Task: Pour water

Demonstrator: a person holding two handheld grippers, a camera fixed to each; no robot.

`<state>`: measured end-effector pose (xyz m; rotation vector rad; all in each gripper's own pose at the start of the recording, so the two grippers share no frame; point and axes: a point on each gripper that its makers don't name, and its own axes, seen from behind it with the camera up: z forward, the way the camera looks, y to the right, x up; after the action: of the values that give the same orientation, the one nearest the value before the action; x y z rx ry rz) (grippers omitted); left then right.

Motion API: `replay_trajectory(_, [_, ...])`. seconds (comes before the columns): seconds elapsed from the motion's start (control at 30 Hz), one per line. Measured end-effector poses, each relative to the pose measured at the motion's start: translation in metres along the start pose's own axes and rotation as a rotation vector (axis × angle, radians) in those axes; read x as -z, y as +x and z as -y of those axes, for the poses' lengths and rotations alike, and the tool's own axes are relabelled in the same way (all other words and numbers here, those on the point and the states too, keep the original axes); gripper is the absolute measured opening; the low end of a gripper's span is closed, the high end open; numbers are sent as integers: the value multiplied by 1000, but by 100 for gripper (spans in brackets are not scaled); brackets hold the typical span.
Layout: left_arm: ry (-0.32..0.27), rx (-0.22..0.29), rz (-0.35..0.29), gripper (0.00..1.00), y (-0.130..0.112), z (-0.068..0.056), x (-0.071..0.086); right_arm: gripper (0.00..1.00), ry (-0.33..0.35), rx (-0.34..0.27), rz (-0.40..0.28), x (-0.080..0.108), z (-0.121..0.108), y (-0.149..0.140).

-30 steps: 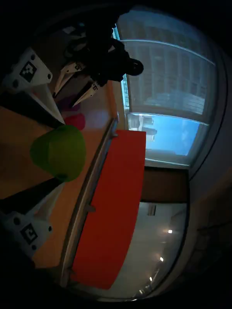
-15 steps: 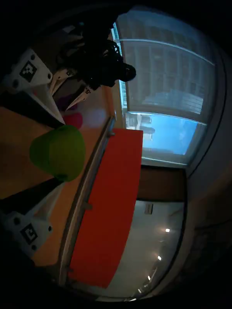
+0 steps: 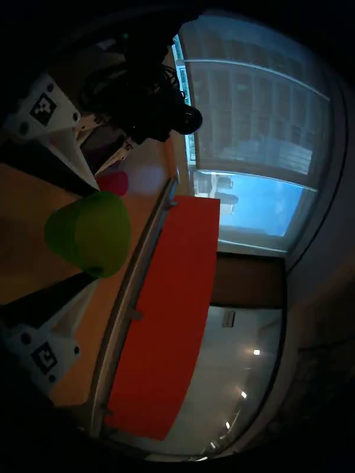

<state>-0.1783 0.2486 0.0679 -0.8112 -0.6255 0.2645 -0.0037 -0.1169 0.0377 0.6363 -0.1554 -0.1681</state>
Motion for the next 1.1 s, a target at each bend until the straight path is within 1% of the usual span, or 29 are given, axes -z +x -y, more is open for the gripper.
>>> replay_trajectory(0.17, [5, -1, 12, 91, -3, 1, -4, 91, 0, 2, 5, 0, 0, -2])
replay_trajectory(0.37, [1, -2, 20, 90, -5, -2, -8, 91, 4, -2, 8, -2, 1, -4])
replay_trajectory(0.6, [-2, -10, 12, 89, -3, -4, -9, 91, 6, 1, 11, -2, 2, -6])
replay_trajectory(0.87, [-5, 7, 1, 87, -3, -1, -8, 91, 5, -1, 14, -1, 3, -7])
replay_trajectory(1.1, [-4, 6, -10, 86, -1, 1, 0, 91, 4, -9, 10, -1, 2, -6])
